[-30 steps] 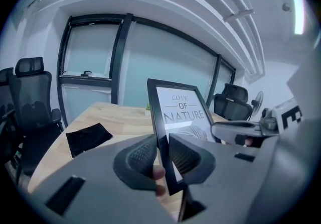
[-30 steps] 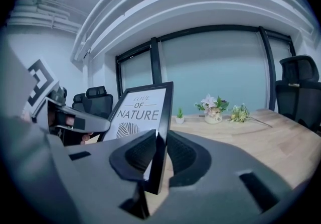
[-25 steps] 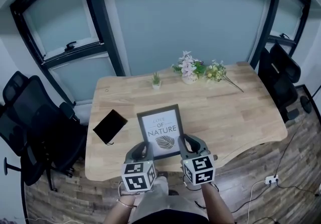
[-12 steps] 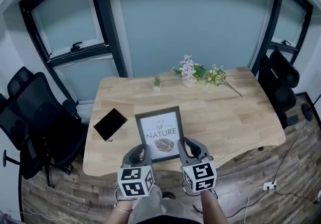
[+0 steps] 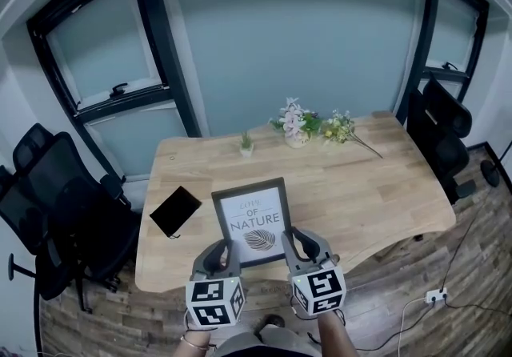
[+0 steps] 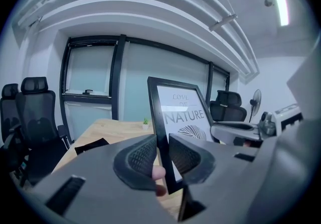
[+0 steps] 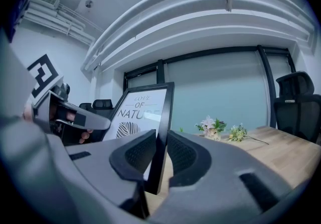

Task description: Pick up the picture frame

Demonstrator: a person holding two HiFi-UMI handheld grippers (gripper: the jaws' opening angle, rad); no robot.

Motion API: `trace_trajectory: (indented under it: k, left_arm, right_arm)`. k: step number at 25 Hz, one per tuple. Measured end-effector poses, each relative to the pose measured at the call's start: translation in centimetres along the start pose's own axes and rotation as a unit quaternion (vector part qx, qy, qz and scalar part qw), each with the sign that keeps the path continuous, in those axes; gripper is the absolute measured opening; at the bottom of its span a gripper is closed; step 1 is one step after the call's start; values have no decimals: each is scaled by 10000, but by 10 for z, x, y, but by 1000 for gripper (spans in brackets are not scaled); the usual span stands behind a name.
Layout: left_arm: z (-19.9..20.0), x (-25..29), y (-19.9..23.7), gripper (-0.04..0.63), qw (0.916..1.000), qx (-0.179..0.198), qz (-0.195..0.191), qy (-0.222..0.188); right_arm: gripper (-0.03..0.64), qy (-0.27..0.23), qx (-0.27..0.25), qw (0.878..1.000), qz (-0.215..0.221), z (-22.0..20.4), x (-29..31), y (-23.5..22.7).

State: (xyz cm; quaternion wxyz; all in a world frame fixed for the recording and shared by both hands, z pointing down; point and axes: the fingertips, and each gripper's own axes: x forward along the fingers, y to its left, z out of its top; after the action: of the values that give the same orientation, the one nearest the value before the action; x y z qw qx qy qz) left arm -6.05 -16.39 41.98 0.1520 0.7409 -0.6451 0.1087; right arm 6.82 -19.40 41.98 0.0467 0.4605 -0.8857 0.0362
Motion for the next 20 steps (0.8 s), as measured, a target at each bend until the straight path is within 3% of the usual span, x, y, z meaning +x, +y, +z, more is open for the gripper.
trace_trajectory:
  k: [20]
  left_arm:
    - [1, -78, 12, 69, 9986, -47, -456, -250]
  right_arm:
    - [70, -116, -58, 9996, -244, 26, -55, 62]
